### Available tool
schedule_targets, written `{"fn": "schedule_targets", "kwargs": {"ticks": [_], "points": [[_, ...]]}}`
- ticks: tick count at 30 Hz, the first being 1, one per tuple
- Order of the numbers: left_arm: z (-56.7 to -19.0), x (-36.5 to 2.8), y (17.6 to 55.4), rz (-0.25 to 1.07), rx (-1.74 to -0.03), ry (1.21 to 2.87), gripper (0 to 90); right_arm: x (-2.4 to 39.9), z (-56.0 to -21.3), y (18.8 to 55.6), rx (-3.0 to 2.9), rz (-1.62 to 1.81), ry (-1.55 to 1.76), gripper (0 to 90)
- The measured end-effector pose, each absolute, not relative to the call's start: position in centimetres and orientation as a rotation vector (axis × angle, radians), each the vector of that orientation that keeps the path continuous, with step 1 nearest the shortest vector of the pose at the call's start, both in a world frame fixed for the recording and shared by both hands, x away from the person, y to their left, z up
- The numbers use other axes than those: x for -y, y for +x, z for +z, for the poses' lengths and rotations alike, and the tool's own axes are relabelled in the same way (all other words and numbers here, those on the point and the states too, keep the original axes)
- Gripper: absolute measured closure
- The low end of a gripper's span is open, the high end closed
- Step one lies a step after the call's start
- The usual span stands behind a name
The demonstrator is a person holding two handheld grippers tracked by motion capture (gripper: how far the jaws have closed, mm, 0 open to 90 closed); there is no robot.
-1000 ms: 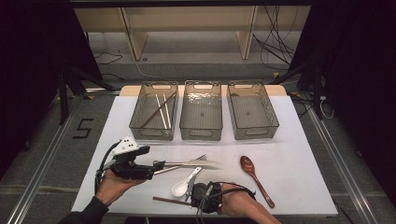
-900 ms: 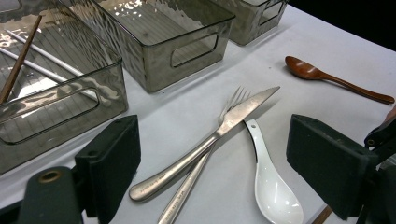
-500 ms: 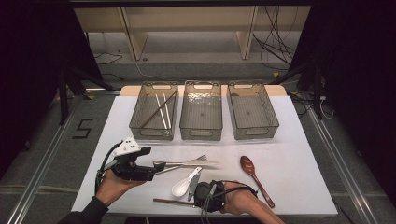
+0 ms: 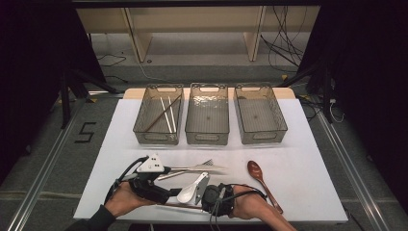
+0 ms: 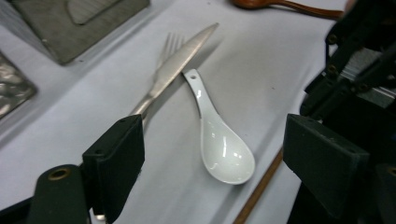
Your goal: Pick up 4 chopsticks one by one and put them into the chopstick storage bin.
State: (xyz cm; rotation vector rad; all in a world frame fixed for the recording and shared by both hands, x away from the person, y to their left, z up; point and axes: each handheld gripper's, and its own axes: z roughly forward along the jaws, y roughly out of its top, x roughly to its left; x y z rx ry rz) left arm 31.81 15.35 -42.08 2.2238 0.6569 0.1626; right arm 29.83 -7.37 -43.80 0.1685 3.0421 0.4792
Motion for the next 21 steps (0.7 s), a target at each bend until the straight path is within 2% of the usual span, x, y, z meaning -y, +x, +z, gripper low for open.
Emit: {"fn": "schedule_targets", "kwargs": {"ticks": [16,21], "points": [[-43.3,-12.3,30.7,0.074,-0.456,2.376,25.3,7.7,-42.3,30.0,-2.999,0.556,0.195,86.3],[-43.6,-11.7,30.4,0.070,-0.388,2.428,32.6,7.8,-41.9,30.0,-2.994,0.563,0.198,86.3]]}}
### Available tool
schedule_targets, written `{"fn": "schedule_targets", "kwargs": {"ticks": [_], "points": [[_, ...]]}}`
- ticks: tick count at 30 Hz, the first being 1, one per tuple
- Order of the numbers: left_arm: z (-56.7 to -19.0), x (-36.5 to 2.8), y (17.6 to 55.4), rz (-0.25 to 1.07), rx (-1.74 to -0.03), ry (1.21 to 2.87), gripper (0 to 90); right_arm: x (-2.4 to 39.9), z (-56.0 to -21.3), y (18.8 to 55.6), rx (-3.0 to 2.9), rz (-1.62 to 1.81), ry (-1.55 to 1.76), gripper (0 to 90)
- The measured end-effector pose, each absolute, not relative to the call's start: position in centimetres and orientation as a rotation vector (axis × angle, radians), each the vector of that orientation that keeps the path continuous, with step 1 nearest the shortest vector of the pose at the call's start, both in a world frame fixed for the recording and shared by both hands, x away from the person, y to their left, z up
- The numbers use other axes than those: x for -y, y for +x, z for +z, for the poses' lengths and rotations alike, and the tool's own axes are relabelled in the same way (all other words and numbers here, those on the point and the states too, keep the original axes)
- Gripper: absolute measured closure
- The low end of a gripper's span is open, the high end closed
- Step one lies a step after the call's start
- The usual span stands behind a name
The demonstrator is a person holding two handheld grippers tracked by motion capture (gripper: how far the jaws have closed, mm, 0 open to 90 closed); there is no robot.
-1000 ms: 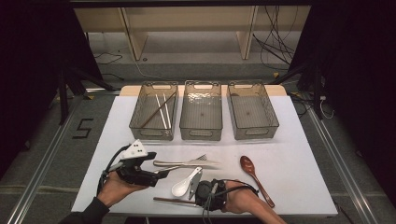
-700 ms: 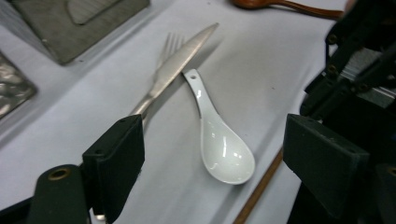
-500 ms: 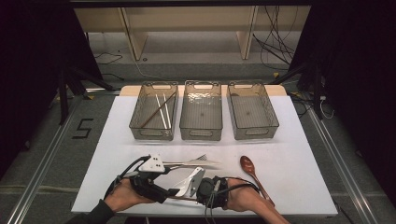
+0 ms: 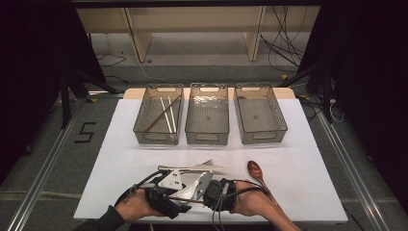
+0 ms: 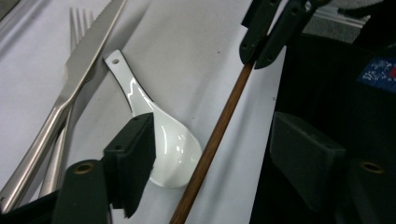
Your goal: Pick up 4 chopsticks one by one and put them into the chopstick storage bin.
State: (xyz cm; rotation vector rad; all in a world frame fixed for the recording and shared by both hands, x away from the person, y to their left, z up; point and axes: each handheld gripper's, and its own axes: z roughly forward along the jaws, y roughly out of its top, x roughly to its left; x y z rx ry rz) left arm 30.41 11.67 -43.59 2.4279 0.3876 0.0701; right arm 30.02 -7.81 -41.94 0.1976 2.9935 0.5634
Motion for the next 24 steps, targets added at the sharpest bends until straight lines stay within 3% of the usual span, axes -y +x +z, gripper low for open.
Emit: {"fn": "schedule_targets", "kwargs": {"ticks": [8,24], "points": [[-43.77,-11.07,30.18,0.049,-0.326,2.478,50.5,7.62,-41.76,29.94,-2.988,0.586,0.164,86.3],[-44.33,-10.69,30.19,0.037,-0.277,2.553,75.7,7.23,-41.92,29.46,-3.000,0.579,0.129,86.2]]}}
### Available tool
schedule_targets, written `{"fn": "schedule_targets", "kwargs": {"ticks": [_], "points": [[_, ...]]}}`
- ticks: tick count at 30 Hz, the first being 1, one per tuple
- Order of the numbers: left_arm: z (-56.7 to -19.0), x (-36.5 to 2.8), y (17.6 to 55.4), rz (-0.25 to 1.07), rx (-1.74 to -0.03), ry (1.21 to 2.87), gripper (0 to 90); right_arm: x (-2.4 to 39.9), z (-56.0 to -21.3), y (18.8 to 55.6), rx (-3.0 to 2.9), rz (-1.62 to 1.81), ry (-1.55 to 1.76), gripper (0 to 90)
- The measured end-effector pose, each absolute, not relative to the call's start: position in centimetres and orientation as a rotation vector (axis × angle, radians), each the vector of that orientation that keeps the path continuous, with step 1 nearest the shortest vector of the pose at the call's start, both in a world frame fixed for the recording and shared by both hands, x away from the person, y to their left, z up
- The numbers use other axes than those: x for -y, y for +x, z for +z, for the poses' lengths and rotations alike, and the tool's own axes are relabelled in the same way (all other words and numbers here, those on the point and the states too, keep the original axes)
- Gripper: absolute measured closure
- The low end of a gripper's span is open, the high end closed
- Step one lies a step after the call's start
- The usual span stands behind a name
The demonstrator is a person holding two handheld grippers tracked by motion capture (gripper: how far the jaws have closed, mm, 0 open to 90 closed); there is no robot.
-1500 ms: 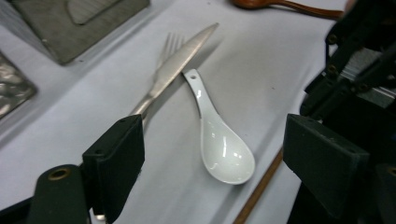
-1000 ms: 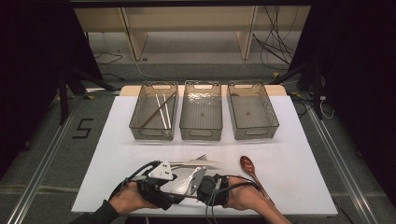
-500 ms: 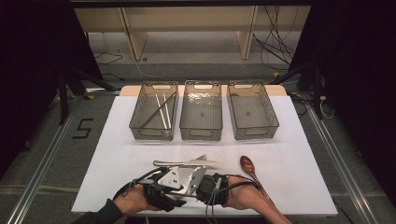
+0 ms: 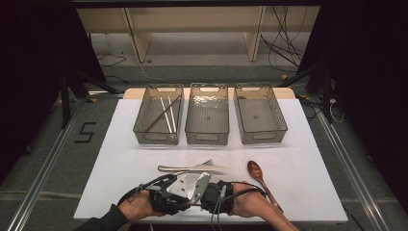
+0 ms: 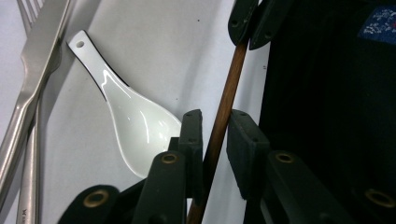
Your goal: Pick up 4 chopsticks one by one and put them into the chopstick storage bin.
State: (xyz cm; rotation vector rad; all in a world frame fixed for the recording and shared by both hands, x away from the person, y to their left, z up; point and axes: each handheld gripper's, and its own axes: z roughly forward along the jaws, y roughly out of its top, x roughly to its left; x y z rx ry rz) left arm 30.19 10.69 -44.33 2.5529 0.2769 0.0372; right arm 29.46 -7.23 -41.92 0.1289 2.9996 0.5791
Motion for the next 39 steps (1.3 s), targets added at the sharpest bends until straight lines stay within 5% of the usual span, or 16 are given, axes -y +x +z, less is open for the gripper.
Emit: {"fn": "schedule_targets", "kwargs": {"ticks": [12,22,39], "points": [[-44.1,-10.8,30.1,-0.021,-0.229,2.563,83.6,7.6,-41.7,29.8,-2.977,0.623,0.132,82.6],[-43.5,-12.2,31.2,0.077,-0.374,2.530,83.8,9.9,-39.7,31.1,-2.840,0.824,0.397,45.3],[-42.2,-14.8,33.1,0.202,-0.623,2.344,83.7,14.0,-39.4,32.6,-2.615,1.018,0.786,30.6]]}}
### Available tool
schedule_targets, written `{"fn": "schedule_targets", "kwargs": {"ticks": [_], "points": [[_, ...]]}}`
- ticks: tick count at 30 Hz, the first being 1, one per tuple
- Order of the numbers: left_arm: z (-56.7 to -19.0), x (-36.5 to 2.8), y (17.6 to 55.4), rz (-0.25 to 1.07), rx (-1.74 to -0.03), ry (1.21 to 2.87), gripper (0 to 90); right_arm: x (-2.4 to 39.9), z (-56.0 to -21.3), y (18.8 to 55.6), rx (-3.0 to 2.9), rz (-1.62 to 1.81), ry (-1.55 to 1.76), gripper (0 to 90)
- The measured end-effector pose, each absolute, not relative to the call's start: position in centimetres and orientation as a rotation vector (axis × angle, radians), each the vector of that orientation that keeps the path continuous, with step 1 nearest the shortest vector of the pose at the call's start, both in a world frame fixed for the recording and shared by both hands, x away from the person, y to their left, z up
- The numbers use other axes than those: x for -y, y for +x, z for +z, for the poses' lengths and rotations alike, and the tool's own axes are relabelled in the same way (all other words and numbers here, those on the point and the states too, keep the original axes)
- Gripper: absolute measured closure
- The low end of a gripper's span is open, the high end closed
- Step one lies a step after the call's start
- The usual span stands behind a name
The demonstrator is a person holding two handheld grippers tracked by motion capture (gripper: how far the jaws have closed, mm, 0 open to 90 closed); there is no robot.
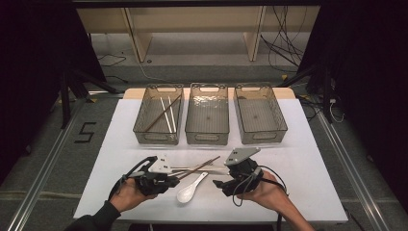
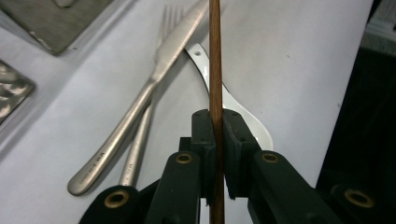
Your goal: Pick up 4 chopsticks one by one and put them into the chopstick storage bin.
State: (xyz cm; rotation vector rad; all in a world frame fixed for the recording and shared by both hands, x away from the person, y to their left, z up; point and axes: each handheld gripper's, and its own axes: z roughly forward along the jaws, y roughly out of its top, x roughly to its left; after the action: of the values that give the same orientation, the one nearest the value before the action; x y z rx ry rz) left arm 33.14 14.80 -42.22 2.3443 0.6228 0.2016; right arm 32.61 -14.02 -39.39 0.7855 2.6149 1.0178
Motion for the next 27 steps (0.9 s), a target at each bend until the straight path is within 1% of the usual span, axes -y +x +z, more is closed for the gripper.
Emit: {"fn": "schedule_targets", "kwargs": {"ticks": [9,13,19,27], "points": [[-40.8,-17.4,35.3,0.243,-0.798,2.145,83.8,16.0,-39.5,32.9,-2.533,1.081,0.932,28.1],[-40.4,-18.3,36.7,0.253,-0.859,2.090,83.7,16.7,-39.6,32.9,-2.511,1.086,0.987,27.1],[-39.8,-19.2,38.3,0.303,-0.912,2.042,83.8,17.5,-39.8,32.8,-2.491,1.095,1.035,26.5],[-38.9,-20.5,40.9,0.358,-1.000,1.961,83.8,17.7,-39.9,32.8,-2.490,1.101,1.054,26.0]]}}
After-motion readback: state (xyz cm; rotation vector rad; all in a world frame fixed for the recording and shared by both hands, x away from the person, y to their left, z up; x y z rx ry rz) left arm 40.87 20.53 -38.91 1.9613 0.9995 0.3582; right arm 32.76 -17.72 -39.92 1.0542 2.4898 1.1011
